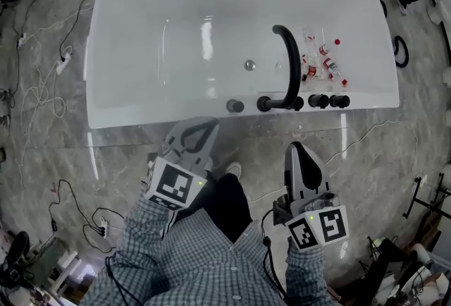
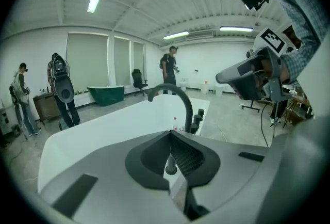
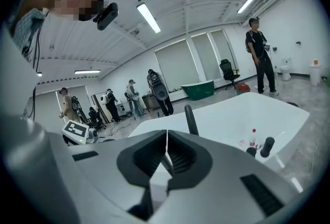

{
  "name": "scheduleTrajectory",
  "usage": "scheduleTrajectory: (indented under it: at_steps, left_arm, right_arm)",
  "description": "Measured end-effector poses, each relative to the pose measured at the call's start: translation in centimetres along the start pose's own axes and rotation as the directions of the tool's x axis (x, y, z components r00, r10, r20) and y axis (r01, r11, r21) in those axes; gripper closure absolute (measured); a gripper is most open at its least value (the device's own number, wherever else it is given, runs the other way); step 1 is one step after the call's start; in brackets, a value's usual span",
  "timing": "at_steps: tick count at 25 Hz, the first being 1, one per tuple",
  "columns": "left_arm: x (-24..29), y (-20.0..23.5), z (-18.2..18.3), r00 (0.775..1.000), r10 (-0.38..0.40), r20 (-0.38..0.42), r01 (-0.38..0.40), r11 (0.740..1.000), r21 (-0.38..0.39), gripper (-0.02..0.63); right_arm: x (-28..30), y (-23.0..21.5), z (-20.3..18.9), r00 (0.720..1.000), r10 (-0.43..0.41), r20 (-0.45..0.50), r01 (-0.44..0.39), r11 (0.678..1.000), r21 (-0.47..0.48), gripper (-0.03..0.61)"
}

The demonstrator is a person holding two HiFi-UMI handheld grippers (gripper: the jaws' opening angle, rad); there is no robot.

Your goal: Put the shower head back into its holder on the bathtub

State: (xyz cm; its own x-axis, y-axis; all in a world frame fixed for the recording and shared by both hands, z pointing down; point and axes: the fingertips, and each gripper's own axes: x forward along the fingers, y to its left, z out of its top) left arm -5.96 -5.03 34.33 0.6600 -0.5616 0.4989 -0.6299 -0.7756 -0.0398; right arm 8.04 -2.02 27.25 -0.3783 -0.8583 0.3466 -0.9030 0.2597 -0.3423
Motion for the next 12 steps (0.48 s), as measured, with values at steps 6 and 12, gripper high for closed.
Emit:
scheduleTrajectory:
  at_steps: [6,12]
  left_arm:
    - [-6.2,-1.3,8.3,0.994,-0.035,0.102,0.040,0.998,-0.048,0.603]
    - [-11.9,-2.1,12.8,0.987,0.033,0.157,-0.022,0.997,-0.070,0.603]
  right_arm:
    - [-3.0,1.7,7.8,0.995,0.018,0.102,-0.013,0.999,-0.050,0.560]
    - [-5.7,4.0,12.3,0.982,0.062,0.178,-0.045,0.994,-0.096,0.560]
